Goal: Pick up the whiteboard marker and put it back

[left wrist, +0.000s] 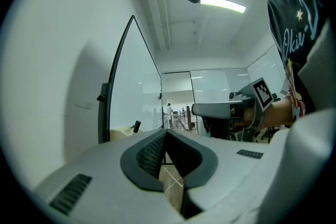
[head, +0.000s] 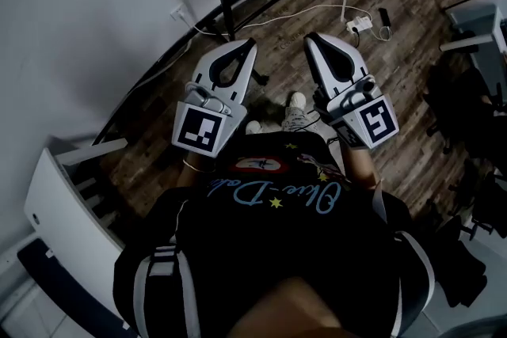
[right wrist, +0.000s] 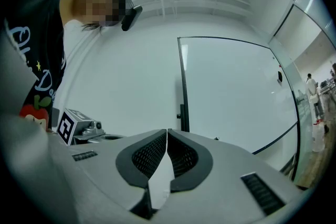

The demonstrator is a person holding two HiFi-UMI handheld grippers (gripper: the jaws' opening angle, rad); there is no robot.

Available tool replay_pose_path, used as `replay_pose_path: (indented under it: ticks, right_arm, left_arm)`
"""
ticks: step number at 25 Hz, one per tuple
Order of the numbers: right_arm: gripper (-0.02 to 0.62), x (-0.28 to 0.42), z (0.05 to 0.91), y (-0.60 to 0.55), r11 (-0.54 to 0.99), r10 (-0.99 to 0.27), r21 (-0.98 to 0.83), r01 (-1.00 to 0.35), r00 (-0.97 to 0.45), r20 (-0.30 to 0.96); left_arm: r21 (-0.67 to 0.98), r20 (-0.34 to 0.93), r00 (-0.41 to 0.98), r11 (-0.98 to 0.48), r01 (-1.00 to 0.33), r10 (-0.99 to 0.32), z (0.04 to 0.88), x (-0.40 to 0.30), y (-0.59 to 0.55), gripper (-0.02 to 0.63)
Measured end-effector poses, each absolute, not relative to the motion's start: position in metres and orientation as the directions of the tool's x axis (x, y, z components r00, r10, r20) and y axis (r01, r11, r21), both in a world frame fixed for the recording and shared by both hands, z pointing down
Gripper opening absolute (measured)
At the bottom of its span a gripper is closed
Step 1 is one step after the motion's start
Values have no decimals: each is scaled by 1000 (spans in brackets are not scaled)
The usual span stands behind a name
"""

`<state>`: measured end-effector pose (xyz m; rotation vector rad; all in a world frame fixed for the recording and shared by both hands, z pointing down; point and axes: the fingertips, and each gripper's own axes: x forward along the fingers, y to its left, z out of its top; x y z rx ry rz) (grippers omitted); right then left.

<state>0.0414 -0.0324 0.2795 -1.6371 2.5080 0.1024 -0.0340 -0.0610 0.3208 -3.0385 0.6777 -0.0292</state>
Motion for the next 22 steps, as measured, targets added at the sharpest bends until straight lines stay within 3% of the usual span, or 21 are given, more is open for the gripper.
replay_pose_path:
  ticks: [22]
  right_arm:
    - [44,77,290,-125,629,-771,-23,-777,-620,-145]
  left_arm:
    - [-72,50,791,-792,-606,-610,322,12,-129,-12]
